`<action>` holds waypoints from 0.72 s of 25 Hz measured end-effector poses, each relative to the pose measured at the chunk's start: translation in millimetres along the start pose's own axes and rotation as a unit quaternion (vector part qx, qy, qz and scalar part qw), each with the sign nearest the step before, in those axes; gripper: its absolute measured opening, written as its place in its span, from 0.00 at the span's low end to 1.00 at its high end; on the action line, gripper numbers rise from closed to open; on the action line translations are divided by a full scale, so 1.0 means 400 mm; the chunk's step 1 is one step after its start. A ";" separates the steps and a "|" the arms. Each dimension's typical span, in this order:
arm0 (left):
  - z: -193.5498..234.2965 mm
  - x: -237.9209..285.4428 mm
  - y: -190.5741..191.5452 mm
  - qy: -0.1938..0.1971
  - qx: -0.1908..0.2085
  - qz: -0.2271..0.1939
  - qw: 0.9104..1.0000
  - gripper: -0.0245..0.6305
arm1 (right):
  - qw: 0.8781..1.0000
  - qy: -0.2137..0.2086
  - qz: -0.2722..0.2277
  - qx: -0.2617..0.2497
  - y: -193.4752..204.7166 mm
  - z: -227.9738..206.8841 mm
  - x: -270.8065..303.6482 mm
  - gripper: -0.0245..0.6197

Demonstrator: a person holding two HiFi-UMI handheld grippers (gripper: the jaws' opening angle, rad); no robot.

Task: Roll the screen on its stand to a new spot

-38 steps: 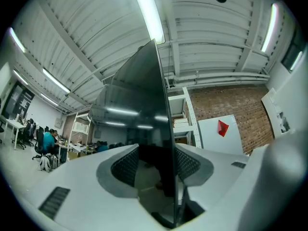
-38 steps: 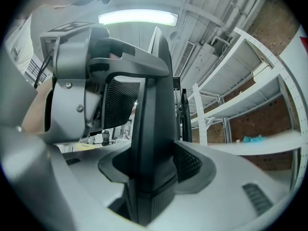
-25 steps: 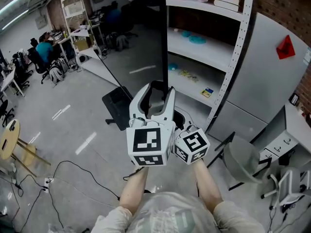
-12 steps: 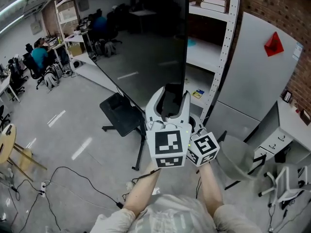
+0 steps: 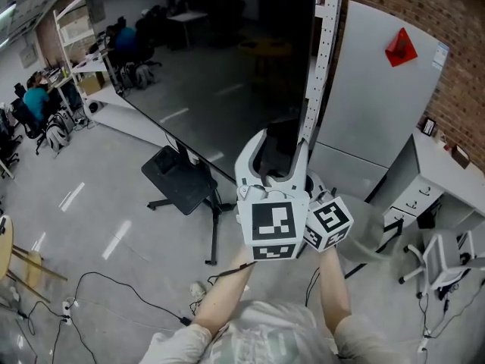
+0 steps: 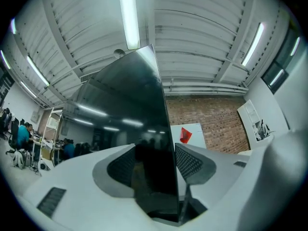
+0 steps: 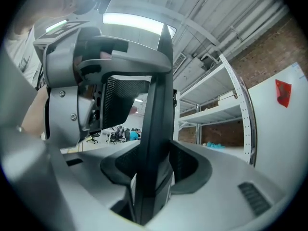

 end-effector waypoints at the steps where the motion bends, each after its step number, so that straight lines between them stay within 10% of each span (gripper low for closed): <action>1: -0.009 0.005 0.001 0.010 -0.005 -0.001 1.000 0.44 | 1.000 0.008 0.000 -0.002 -0.001 -0.010 -0.008 0.31; 18: -0.165 0.111 0.039 0.124 -0.006 0.027 0.992 0.27 | 0.989 0.145 0.005 -0.016 -0.023 -0.163 -0.113 0.29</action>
Point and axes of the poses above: the fingertips, and each gripper's own axes: x forward along the fingers, z to its left, y out of its underside, the point moved 6 cm from there along -x, backward along the fingers, and after that the axes turned 10 degrees about x, right-handed, at the moved point
